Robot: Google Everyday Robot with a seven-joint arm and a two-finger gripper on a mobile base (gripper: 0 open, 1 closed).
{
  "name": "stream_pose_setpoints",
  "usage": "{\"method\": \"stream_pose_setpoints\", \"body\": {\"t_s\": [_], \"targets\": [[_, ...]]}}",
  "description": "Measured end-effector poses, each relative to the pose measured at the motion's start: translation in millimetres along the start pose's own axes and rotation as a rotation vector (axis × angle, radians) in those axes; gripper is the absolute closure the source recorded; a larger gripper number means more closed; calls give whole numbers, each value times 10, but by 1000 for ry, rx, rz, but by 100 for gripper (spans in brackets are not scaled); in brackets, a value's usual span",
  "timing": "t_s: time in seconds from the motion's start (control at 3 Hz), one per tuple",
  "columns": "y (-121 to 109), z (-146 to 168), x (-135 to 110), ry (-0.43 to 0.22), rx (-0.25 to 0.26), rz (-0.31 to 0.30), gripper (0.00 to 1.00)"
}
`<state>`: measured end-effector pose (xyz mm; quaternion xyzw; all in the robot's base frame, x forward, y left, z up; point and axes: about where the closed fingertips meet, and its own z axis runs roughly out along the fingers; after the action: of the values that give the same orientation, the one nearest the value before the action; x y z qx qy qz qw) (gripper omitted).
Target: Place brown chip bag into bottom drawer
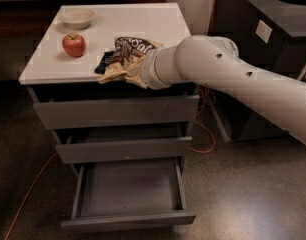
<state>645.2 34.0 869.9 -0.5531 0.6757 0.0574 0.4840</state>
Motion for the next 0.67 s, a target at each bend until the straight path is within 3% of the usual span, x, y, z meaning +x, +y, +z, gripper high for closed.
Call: {"method": "stream_pose_setpoints", "body": {"t_s": [0.33,0.67], "targets": [[499,-220,-146,46,-6,-12,100],[824,-382,-231,84,-9,-10,100]]}}
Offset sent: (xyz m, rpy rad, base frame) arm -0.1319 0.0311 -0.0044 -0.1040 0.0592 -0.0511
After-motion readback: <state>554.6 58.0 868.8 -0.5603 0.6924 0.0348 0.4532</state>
